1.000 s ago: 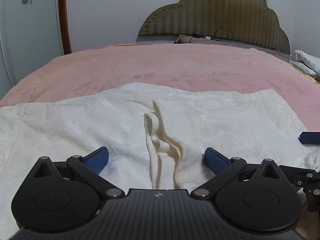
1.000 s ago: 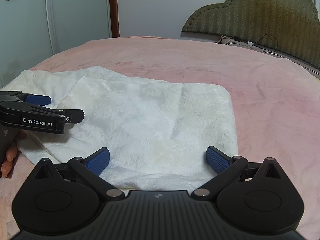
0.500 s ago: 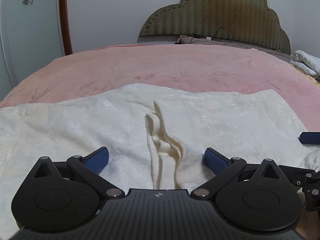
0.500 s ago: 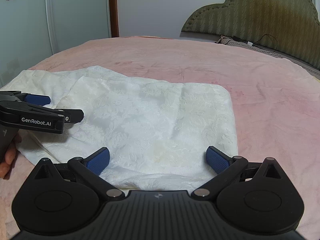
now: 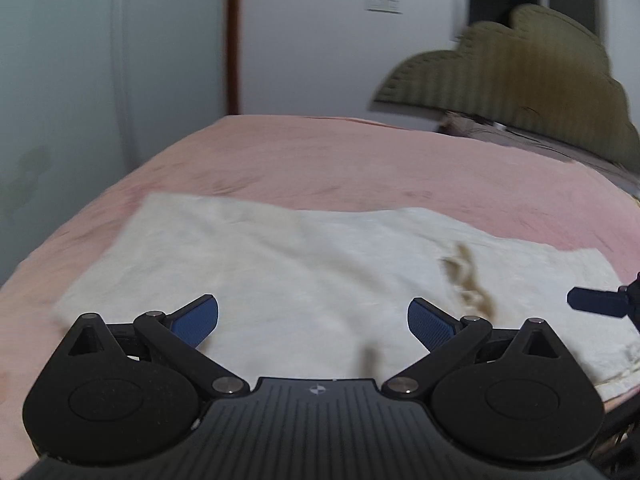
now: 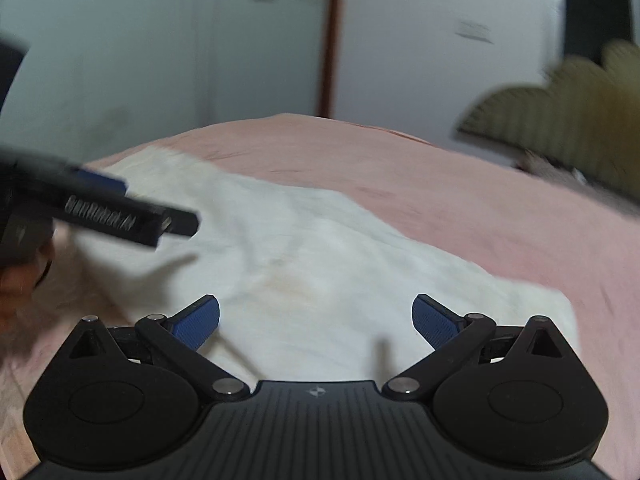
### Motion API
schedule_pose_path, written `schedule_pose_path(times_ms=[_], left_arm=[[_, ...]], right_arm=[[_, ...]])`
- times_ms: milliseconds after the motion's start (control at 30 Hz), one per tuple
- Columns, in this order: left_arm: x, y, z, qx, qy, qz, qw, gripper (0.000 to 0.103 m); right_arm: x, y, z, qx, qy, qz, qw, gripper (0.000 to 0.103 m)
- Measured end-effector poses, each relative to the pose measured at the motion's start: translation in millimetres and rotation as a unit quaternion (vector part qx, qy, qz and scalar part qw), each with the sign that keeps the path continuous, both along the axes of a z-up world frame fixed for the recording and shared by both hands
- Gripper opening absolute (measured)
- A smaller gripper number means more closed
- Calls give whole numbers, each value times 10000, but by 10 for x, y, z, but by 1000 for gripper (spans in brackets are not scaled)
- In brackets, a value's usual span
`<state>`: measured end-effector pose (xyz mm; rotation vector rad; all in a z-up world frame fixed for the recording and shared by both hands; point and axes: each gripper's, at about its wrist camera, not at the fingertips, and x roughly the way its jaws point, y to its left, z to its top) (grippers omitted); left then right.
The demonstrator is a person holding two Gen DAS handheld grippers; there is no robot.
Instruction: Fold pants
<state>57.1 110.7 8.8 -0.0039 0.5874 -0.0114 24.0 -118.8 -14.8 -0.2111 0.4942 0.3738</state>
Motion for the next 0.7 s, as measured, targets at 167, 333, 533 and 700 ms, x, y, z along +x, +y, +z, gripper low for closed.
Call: schedule_pose_path(times_ms=[167,333,533,700], left_arm=[[-149,620,-17,-43,263,659,9975,101],[-165,1236,-103,-1229,701,1020,9847,101],[-81,1609,-205,-2964,745,954,9474,102],[127,1754,-332,-4069,638,826,9075,102]], right_arm=[[-26,591,-21,-331,-77,1025,9941,103],[-4,1014,-84,-826,-270,1465,9854,103],[79,1417,-241,-1446,-652,1457,9765,103],[210,1699,-284,-1879,-1188,1308,9662,103]])
